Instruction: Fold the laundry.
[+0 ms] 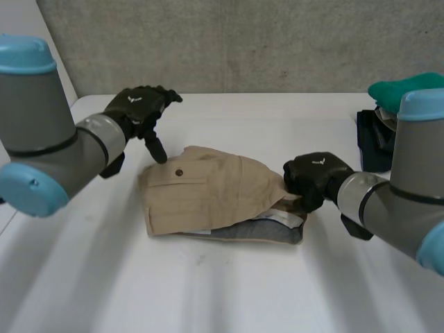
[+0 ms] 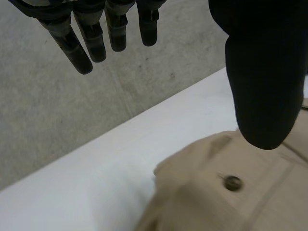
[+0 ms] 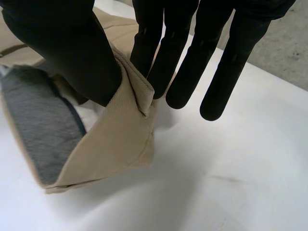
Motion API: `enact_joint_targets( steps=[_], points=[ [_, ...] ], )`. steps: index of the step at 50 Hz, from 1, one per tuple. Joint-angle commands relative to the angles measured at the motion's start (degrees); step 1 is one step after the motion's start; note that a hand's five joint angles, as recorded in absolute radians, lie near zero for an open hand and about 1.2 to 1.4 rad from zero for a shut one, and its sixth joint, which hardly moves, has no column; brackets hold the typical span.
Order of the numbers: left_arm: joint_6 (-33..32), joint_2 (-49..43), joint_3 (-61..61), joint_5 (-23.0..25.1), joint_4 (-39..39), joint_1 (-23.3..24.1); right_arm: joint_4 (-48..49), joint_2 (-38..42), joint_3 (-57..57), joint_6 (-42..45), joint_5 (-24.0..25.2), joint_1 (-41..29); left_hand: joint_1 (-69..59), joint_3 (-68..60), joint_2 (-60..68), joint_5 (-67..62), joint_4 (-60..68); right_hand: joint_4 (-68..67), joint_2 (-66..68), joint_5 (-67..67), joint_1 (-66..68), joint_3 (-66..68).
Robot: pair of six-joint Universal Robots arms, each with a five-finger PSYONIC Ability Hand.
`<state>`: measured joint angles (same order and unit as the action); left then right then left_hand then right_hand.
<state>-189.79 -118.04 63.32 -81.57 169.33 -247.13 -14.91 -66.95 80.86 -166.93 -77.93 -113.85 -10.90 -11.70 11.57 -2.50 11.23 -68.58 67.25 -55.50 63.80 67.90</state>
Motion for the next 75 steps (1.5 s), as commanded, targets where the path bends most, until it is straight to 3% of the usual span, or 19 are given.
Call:
enact_joint_targets(
  steps=[1, 8, 12, 14, 16, 17, 18, 26, 33, 39, 43, 45, 46, 47, 49, 53, 61, 65, 75],
  points=[
    [-14.71, -11.58, -15.58, 6.06, -8.65, -3.44, 5.24, -3.27, 7.47, -0.76, -2.75, -2.43, 0.9, 1.7, -1.57, 2.5, -1.23, -11.42, 12.75, -14.5, 16.2, 12.1],
    [-26.14, -24.32, -29.73, 8.26, -20.68, -5.12, 12.35, -6.61, 14.23, -2.96, -4.6, -3.4, 0.9, 1.7, -1.57, 2.5, -1.23, -11.42, 12.75, -14.5, 16.2, 12.1],
    [-27.82, -27.06, -32.39, 11.25, -26.5, -4.94, 17.27, -7.23, 16.7, -4.45, -4.6, -3.49, -0.62, 0.17, -0.05, 0.98, 0.29, -11.42, 12.75, -14.5, 16.2, 12.1],
    [-27.82, -27.24, -32.21, 13.44, -28.08, -4.59, 19.12, -7.06, 17.23, -4.98, -4.6, -3.57, -14.2, -13.41, 13.53, -12.6, 13.87, -11.42, 12.75, -14.5, 16.2, 12.1],
    [-27.56, -26.89, -31.69, 15.99, -28.7, -4.07, 21.32, -6.62, 17.06, -5.25, -4.69, -3.4, -37.06, -36.26, 36.39, -35.46, 36.73, -11.42, 12.75, -14.5, 16.2, 12.1],
    [-27.21, -26.19, -31.16, 17.13, -28.53, -3.72, 22.29, -6.27, 16.62, -5.25, -4.86, -3.4, -64.64, -63.84, 63.96, -63.04, 64.31, -11.42, 12.75, -14.5, 16.2, 12.1],
    [-26.77, -25.75, -30.9, 17.06, -28.35, -3.54, 22.64, -6.09, 16.27, -5.25, -4.87, -3.4, -69.06, -68.26, 68.38, -67.46, 68.73, -11.42, 12.75, -14.5, 16.2, 12.1],
    [-13.69, -16.01, -26.86, 7.13, -26.16, -1.17, 26.86, -5.13, 6.44, -5.25, -5.31, 0.55, -69.1, -68.3, 68.43, -67.5, 68.77, -11.42, 12.75, -14.5, 16.2, 12.1],
    [-1.73, -0.62, -6.22, 3.35, -21.59, 3.66, 25.82, 5.15, -11.75, -6.82, -1.09, 3.54, -69.1, -68.3, 68.43, -67.5, 68.77, -11.42, 12.75, -14.5, 16.2, 12.1],
    [3.98, 7.55, 10.12, -3.76, -13.61, 13.57, 17.39, 15.95, -26.07, -10.34, 4.79, 4.86, -69.1, -68.3, 68.43, -67.5, 68.77, -11.42, 12.75, -14.5, 16.2, 12.1],
    [6.1, 6.17, 14.8, -9.73, -8.25, 20.43, 9.68, 20.79, -31.71, -9.56, 6.12, 4.78, -69.1, -68.3, 68.43, -67.5, 68.77, -11.42, 12.75, -14.5, 16.2, 12.1],
    [6.54, 4.93, 15.07, -12.11, -6.74, 21.86, 5.53, 21.68, -33.3, -8.15, 5.77, 4.69, -51.41, -50.61, 50.74, -49.81, 51.08, -1.24, 2.57, -4.32, 6.02, 1.92],
    [6.54, 4.32, 14.99, -13.26, -6.3, 22.21, 3.42, 21.77, -33.83, -7.36, 5.51, 4.69, -37.63, -36.84, 36.96, -36.03, 37.3, 12.69, -11.36, 9.61, -7.9, -12.0],
    [6.71, 3.7, 14.29, -15.36, -6.47, 22.48, -0.34, 21.34, -34.44, -5.53, 4.37, 4.77, -14.85, -14.05, 14.18, -13.25, 14.52, 39.31, -37.97, 36.22, -34.52, -38.62],
    [6.37, 3.61, 13.06, -17.3, -7.43, 22.13, -3.53, 20.11, -34.54, -3.85, 2.88, 4.78, -4.22, -3.43, 3.55, -2.62, 3.89, 58.58, -57.25, 55.5, -53.8, -57.9],
    [5.31, 7.03, 9.89, -19.42, -9.01, 19.06, -8.37, 14.14, -32.52, -0.33, -1.08, 4.69, -2.34, -1.54, 1.67, -0.74, 2.01, 58.58, -57.25, 55.5, -53.8, -57.9],
    [2.59, 16.44, 5.32, -13.45, -8.58, 9.92, -6.89, -1.68, -20.49, 3.98, -6.53, 2.76, -2.34, -1.54, 1.67, -0.74, 2.01, 58.58, -57.25, 55.5, -53.8, -57.9],
    [0.57, 10.84, 0.33, -7.83, -9.01, 5.18, -7.06, -4.77, -15.04, 4.86, -8.55, -1.54, -2.51, -1.71, 1.83, -0.91, 2.18, 58.58, -57.25, 55.5, -53.8, -57.9],
    [-4.79, -9.03, -11.2, -7.38, -16.57, 3.41, -4.6, 3.31, -9.58, 3.46, -12.77, -7.61, -3.35, -2.55, 2.68, -1.75, 3.02, 58.58, -57.25, 55.5, -53.8, -57.9]
  ],
)
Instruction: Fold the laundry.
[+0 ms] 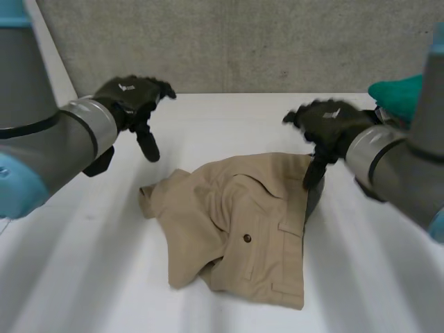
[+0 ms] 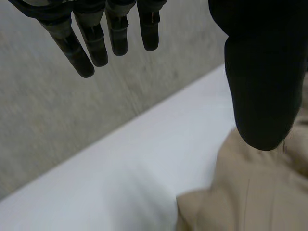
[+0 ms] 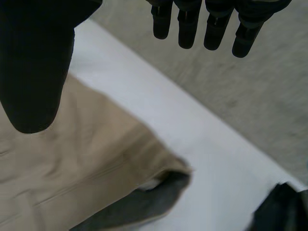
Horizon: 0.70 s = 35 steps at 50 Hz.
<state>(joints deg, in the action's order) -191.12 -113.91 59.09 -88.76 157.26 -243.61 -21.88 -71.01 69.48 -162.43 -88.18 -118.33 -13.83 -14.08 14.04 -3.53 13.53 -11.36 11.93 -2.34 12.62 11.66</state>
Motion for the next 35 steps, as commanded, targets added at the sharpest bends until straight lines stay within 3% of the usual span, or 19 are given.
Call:
enact_joint_targets(
  steps=[1, 8, 11, 12, 15, 18, 20, 27, 31, 35],
  points=[
    [-4.08, -14.75, -7.84, -0.19, -4.5, 0.07, 2.97, 8.5, 1.62, -1.13, -2.87, -3.49, -0.42, -0.17, 0.21, -0.71, 0.72, 1.36, -1.93, 2.34, -2.62, -1.66],
    [-6.11, -24.07, -13.03, 0.87, -7.31, 2.09, 7.46, 18.17, -2.07, -0.96, -5.68, -5.34, -4.61, -4.37, 4.41, -4.91, 4.91, -4.7, 4.13, -3.72, 3.44, 4.39],
    [-6.46, -26.01, -14.87, 0.6, -8.72, 2.79, 8.78, 22.13, -4.26, -0.78, -6.82, -5.34, -15.52, -15.27, 15.31, -15.82, 15.82, -6.2, 5.64, -5.22, 4.95, 5.9],
    [-6.72, -26.88, -15.92, -0.01, -8.63, 3.14, 9.48, 23.71, -5.31, -0.44, -7.35, -5.34, -26.55, -26.3, 26.34, -26.84, 26.85, -9.37, 8.81, -8.4, 8.12, 9.07],
    [-7.07, -28.03, -17.95, -1.15, -8.02, 3.15, 11.15, 25.91, -7.07, 0.44, -8.06, -5.34, -42.76, -42.51, 42.55, -43.05, 43.05, -16.28, 15.71, -15.3, 15.02, 15.97],
    [-7.77, -29.87, -20.67, -2.29, -7.4, 3.23, 14.48, 28.2, -9.54, 2.55, -8.58, -5.07, -66.09, -65.85, 65.89, -66.39, 66.39, -47.46, 46.89, -46.48, 46.2, 47.15],
    [-8.56, -31.01, -23.12, -2.21, -7.23, 3.41, 16.85, 28.99, -11.46, 3.95, -8.41, -4.55, -66.17, -65.92, 65.96, -66.47, 66.47, -68.56, 68.0, -67.58, 67.31, 68.26],
    [-13.4, -30.33, -33.49, -2.12, -6.09, 2.89, 23.53, 27.77, -18.75, 5.45, -4.2, -3.05, -66.17, -65.92, 65.96, -66.47, 66.47, -68.64, 68.07, -67.66, 67.38, 68.34],
    [-14.02, -26.2, -42.72, -2.03, 3.12, 1.04, 32.58, 26.8, -27.19, 8.17, -1.29, -2.09, -66.17, -65.92, 65.96, -66.47, 66.47, -68.64, 68.07, -67.66, 67.38, 68.34],
    [-11.48, -19.96, -45.91, -5.45, 19.98, -0.63, 46.72, 24.69, -32.56, 10.73, -0.76, -0.51, -66.17, -65.92, 65.96, -66.47, 66.47, -68.64, 68.07, -67.66, 67.38, 68.34]
  ],
)
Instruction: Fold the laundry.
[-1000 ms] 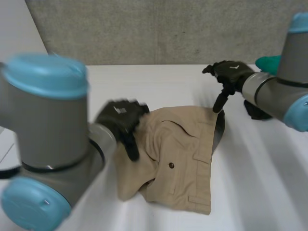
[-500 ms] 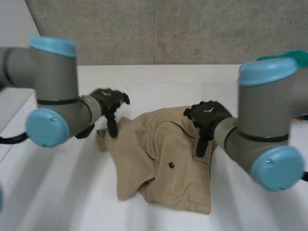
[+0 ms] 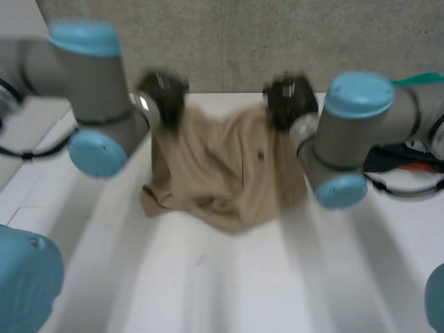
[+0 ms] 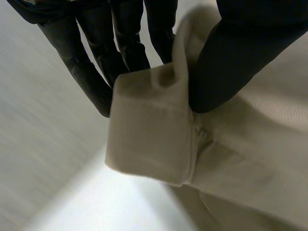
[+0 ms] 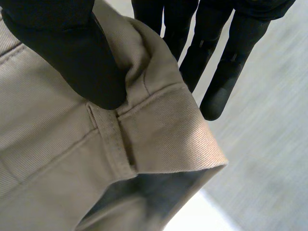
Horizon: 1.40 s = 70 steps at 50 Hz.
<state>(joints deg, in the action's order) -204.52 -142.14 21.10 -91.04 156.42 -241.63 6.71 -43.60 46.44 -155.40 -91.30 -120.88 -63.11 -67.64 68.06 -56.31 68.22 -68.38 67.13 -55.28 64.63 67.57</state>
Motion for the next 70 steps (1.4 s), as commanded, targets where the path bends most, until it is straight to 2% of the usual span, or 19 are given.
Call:
enact_joint_targets(
  steps=[1, 4, 6, 9, 12, 15, 20, 23, 29, 35, 36, 39, 40, 41, 47, 50, 58, 63, 70],
  points=[
    [2.71, 10.55, -6.87, -4.75, 27.73, -3.23, 23.04, -3.76, -10.23, 3.27, 2.35, 2.66, -16.89, -12.36, 11.94, -13.69, 11.78, -11.62, 12.87, -14.72, 15.37, 12.43],
    [3.25, 13.02, -4.14, -5.99, 35.6, -3.94, 28.09, -4.82, -10.67, 0.99, 2.53, 3.46, -16.89, -12.36, 11.94, -13.69, 11.78, -11.62, 12.87, -14.72, 15.37, 12.43],
    [3.25, 14.35, -1.33, -4.33, 38.34, -4.2, 26.88, -5.61, -10.41, -1.74, 4.1, 3.55, -16.89, -12.36, 11.94, -13.69, 11.78, -11.62, 12.87, -14.72, 15.37, 12.43],
    [3.51, 15.23, 4.11, -1.52, 36.33, -3.5, 20.4, -6.06, -9.53, -3.5, 8.66, 2.94, -16.89, -12.36, 11.94, -13.69, 11.78, -11.62, 12.87, -14.72, 15.37, 12.43],
    [3.43, 16.02, 11.73, -0.54, 34.31, -3.15, 13.98, -6.14, -7.87, -3.5, 10.87, 2.32, -16.89, -12.36, 11.94, -13.69, 11.78, -11.62, 12.87, -14.72, 15.37, 12.43],
    [3.16, 16.28, 18.26, -0.98, 34.13, -3.24, 9.04, -6.23, -5.5, -3.41, 10.71, 1.79, -16.89, -12.36, 11.94, -13.69, 11.78, -11.62, 12.87, -14.72, 15.37, 12.43],
    [2.72, 15.23, 32.91, -1.95, 33.6, -2.98, 0.61, -5.53, 5.2, -2.36, 10.26, 1.88, -16.89, -12.36, 11.94, -13.69, 11.78, -11.62, 12.87, -14.72, 15.37, 12.43],
    [2.2, 14.09, 42.48, -1.69, 32.38, -2.45, -2.04, -4.48, 12.84, -1.13, 10.09, 2.14, -16.89, -12.36, 11.94, -13.69, 11.78, -11.62, 12.87, -14.72, 15.37, 12.43],
    [-0.52, 14.69, 51.13, -1.6, 27.64, -2.27, -4.5, -4.12, 23.59, 1.94, 10.09, 2.49, -16.58, -12.04, 11.62, -13.38, 11.46, -11.62, 12.87, -14.72, 15.37, 12.43],
    [-1.76, 19.61, 55.1, -1.86, 20.86, -1.39, -8.98, -7.19, 27.64, 2.21, 10.09, 3.37, 9.79, 14.32, -14.74, 12.98, -14.9, -9.93, 11.18, -13.04, 13.68, 10.74],
    [-1.85, 21.36, 55.89, -2.04, 19.38, -1.22, -11.08, -8.42, 28.43, 1.95, 10.18, 3.81, 23.82, 28.36, -28.78, 27.02, -28.94, -1.42, 2.67, -4.53, 5.17, 2.23],
    [-1.67, 24.18, 57.12, -2.04, 17.78, -0.95, -12.59, -11.14, 30.01, 1.68, 10.18, 4.25, 34.38, 38.91, -39.34, 37.58, -39.5, 14.08, -12.83, 10.97, -10.32, -13.27],
    [-1.67, 25.93, 57.91, -2.21, 17.52, -0.78, -12.51, -13.33, 31.85, 1.6, 10.0, 4.6, 35.23, 39.76, -40.18, 38.43, -40.34, 24.13, -22.88, 21.03, -20.38, -23.32],
    [-1.67, 26.82, 58.26, -2.3, 17.52, -0.69, -12.07, -14.48, 32.65, 1.33, 9.91, 4.69, 35.57, 40.1, -40.52, 38.77, -40.68, 26.9, -25.65, 23.79, -23.14, -26.09],
    [-1.41, 31.57, 61.69, -2.39, 17.43, -1.04, -5.93, -21.69, 38.97, 2.64, 9.12, 4.69, 39.1, 43.64, -44.06, 42.3, -44.22, 34.15, -32.9, 31.05, -30.4, -33.34],
    [-1.32, 32.01, 62.92, -2.04, 17.08, -1.13, -4.07, -22.4, 40.56, 3.88, 9.12, 4.34, 40.11, 44.64, -45.06, 43.3, -45.22, 35.5, -34.25, 32.39, -31.74, -34.69],
    [-2.81, 32.19, 69.51, -1.86, 17.25, -1.3, -2.84, -20.65, 43.55, 10.03, 9.56, 4.25, 40.28, 44.82, -45.24, 43.48, -45.4, 40.71, -39.46, 37.61, -36.96, -39.9],
    [-4.22, 30.88, 70.66, -1.86, 18.39, -2.27, -2.66, -18.19, 43.21, 10.47, 10.0, 4.6, 40.62, 45.15, -45.57, 43.81, -45.73, 41.39, -40.14, 38.29, -37.64, -40.58],
    [-4.83, 23.5, 67.77, -2.3, 25.32, -5.34, 0.67, -13.45, 41.71, 10.39, 11.05, 4.78, 40.12, 44.65, -45.07, 43.31, -45.23, 36.04, -34.79, 32.94, -32.29, -35.23]
  ],
)
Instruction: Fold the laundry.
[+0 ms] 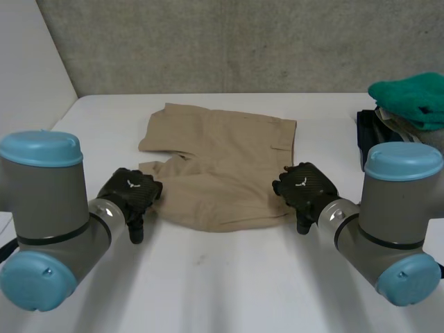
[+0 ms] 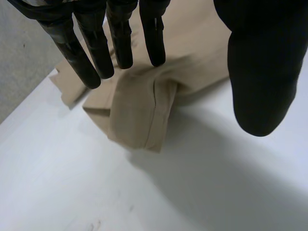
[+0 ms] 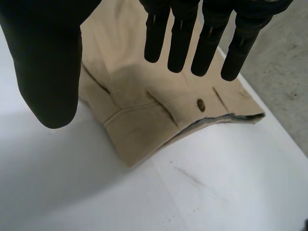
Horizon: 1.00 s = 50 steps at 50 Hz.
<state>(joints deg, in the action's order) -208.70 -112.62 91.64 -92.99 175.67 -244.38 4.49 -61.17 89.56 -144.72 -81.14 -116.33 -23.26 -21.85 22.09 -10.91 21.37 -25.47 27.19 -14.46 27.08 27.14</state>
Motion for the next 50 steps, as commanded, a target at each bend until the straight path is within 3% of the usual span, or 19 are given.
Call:
enact_joint_targets(
  steps=[1, 5, 10, 13, 14, 19, 24, 28, 29, 34, 39, 43, 46, 50],
  points=[
    [-0.74, -6.64, -3.13, -0.44, 7.05, -2.86, 3.33, 4.57, -1.58, -0.3, 0.89, 0.23, -0.4, -1.81, 1.57, -2.75, 2.29, -9.07, 7.35, -10.08, 7.46, 7.4],
    [-0.56, -8.49, -4.71, -0.52, 9.43, -3.56, 6.23, 6.77, -2.19, -0.47, 0.54, 0.14, -5.45, -6.85, 6.61, -7.79, 7.34, -16.81, 15.09, -17.82, 15.2, 15.14],
    [-0.65, -10.51, -5.59, 0.61, 8.73, -3.39, 9.04, 7.3, -2.54, -1.35, -0.16, 0.23, -21.88, -23.29, 23.05, -24.23, 23.77, -54.47, 52.75, -55.48, 52.86, 52.8],
    [-0.65, -11.04, -5.51, 1.49, 8.47, -3.04, 9.05, 7.03, -2.89, -2.58, 0.1, 0.49, -36.01, -37.42, 37.18, -38.36, 37.9, -54.53, 52.81, -55.54, 52.92, 52.86],
    [-0.74, -11.22, -5.51, 1.93, 8.2, -3.21, 8.87, 6.95, -2.98, -2.85, 0.1, 0.58, -53.22, -54.63, 54.39, -55.57, 55.11, -54.53, 52.81, -55.54, 52.92, 52.86],
    [-2.23, -9.21, -4.98, 1.94, 5.66, -3.91, 3.96, 4.93, -2.99, -3.46, 1.42, 1.63, -56.74, -58.15, 57.91, -59.09, 58.63, -54.53, 52.81, -55.54, 52.92, 52.86],
    [-6.27, -2.71, -1.12, 2.2, -2.24, -3.56, -11.49, -0.87, -3.34, -1.27, 5.02, 3.92, -56.74, -58.15, 57.91, -59.09, 58.63, -54.53, 52.81, -55.54, 52.92, 52.86],
    [-12.59, 3.27, 4.15, 2.2, -12.78, -1.81, -29.06, -4.21, -4.3, 4.43, 7.57, 5.68, -56.74, -58.15, 57.91, -59.09, 58.63, -54.53, 52.81, -55.54, 52.92, 52.86],
    [-14.87, 4.85, 6.08, 2.29, -16.63, -0.85, -37.45, -4.48, -4.74, 7.93, 8.01, 6.29, -56.74, -58.15, 57.91, -59.09, 58.63, -54.53, 52.81, -55.54, 52.92, 52.86],
    [-18.76, 7.23, 9.52, 3.17, -24.4, 0.65, -56.15, -4.92, -5.18, 19.02, 8.8, 8.31, -56.74, -58.15, 57.91, -59.09, 58.63, -54.53, 52.81, -55.54, 52.92, 52.86],
    [-19.2, 7.24, 5.23, 3.08, -24.76, 2.32, -54.51, -4.92, -7.37, 20.54, 9.15, 9.63, -56.74, -58.15, 57.91, -59.09, 58.63, -54.53, 52.81, -55.54, 52.92, 52.86],
    [-18.67, 4.17, -4.34, 1.85, -21.69, 3.47, -49.94, -2.9, -12.9, 12.29, 9.68, 10.07, -56.74, -58.15, 57.91, -59.09, 58.63, -54.53, 52.81, -55.54, 52.92, 52.86],
    [-17.44, -1.01, -14.88, 1.32, -15.11, 3.47, -44.23, 0.0, -18.44, 5.34, 9.33, 10.34, -56.74, -58.15, 57.91, -59.09, 58.63, -54.53, 52.81, -55.54, 52.92, 52.86],
    [-15.16, -11.71, -30.94, -0.25, -4.84, 3.47, -33.44, 4.73, -24.94, -2.21, 5.04, 10.25, -56.74, -58.15, 57.91, -59.09, 58.63, -54.53, 52.81, -55.54, 52.92, 52.86]
  ],
)
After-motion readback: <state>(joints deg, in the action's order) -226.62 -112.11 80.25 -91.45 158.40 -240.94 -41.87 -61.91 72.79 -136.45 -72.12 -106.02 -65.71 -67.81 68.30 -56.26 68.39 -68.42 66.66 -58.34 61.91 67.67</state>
